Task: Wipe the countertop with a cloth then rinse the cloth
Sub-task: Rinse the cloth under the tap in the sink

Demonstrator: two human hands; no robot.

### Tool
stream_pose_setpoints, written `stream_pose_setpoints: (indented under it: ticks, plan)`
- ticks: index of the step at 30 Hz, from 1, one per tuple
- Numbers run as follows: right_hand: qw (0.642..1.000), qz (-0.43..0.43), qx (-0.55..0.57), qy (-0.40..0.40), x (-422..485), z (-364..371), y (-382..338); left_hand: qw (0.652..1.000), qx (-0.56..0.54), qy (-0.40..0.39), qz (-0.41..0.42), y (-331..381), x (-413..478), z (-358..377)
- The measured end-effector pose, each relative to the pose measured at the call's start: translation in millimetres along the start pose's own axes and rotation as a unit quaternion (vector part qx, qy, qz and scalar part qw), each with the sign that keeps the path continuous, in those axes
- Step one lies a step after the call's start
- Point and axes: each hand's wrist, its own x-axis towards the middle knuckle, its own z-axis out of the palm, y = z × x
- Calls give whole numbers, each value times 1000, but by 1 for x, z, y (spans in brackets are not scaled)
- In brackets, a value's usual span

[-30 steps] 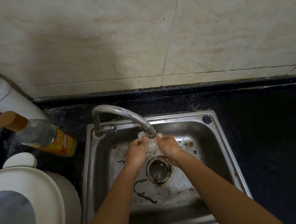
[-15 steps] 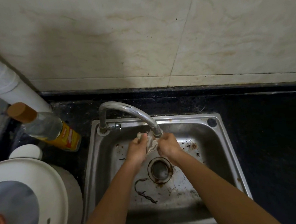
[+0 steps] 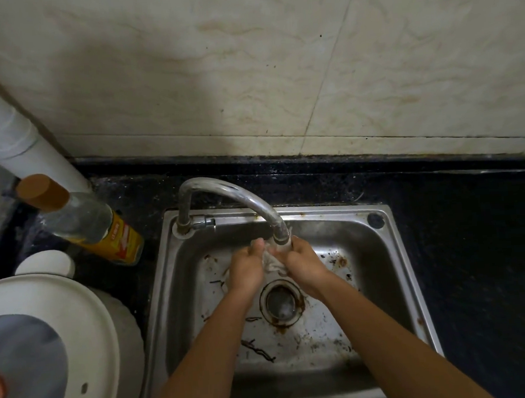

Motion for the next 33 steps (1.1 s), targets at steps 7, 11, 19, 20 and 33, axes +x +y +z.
stream_pose_setpoints:
  ticks: [7, 11, 19, 20, 33]
  plan:
    - [999, -25, 31, -28, -7, -3, 6, 998, -45, 24, -43, 16, 0, -1]
    - [990, -74, -121, 26, -8, 4, 3, 995, -75, 6, -59, 15, -3, -5]
    - [980, -40, -182, 70, 6, 10, 4, 996, -47, -79, -19, 13, -6, -13]
    - [979, -37, -187, 74, 6, 10, 4, 994, -56, -87, -26, 12, -5, -13]
    - [979, -39, -184, -83, -14, -1, -18, 998, -33, -27, -50, 25, -1, -3]
